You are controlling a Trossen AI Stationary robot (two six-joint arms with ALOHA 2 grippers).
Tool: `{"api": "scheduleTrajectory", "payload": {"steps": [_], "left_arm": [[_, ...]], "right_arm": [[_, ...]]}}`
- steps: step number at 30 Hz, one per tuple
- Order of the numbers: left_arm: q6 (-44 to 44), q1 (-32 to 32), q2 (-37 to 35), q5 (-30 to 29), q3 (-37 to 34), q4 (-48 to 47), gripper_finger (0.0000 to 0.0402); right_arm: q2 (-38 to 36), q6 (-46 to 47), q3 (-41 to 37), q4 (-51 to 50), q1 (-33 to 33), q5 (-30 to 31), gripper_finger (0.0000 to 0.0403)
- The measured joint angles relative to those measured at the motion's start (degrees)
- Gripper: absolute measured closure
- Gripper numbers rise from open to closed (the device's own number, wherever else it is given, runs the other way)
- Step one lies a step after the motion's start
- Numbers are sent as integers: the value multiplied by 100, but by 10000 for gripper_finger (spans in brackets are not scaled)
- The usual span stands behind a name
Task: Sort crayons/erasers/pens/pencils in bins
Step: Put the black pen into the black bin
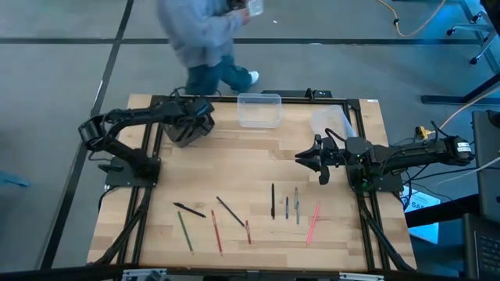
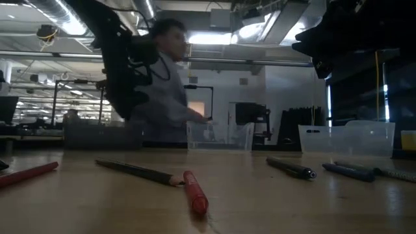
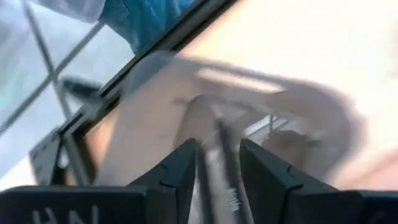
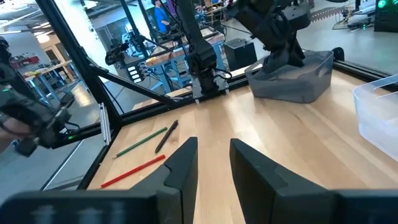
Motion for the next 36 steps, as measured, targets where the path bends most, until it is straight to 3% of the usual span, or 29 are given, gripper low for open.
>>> {"api": "scheduleTrajectory", "payload": {"steps": [2, 6, 10, 14, 17, 23, 26, 30, 36], "left_arm": [[24, -373, 0, 11, 0, 312, 288], [-155, -1199, 19, 742, 0, 1408, 288], [-113, -2159, 291, 993, -4, 2667, 288], [294, -2926, 826, 1063, 7, 3805, 288], [608, -3403, 1363, 1500, 219, 4326, 288], [963, -4039, 2458, 2086, 1253, 4437, 277], [411, -4210, 2931, 2044, 1748, 4458, 263], [-1153, -4346, 3553, 1291, 2262, 4389, 251], [-1915, -4594, 4331, 655, 3156, 3423, 250]], "right_arm": [[0, -9, 0, 3, 0, 3, 305], [0, -9, 0, 138, 0, 7, 305], [-4, 2, 0, 252, 0, 8, 305], [-4, 23, 0, 273, -2, 8, 305], [-8, 115, -2, 386, -1, -6, 305], [-9, 136, -2, 555, 1, -238, 305], [-9, 271, -2, 560, 16, -246, 305], [-9, 336, -2, 532, 102, -242, 305], [-7, 287, -2, 520, 248, 200, 305]]}}
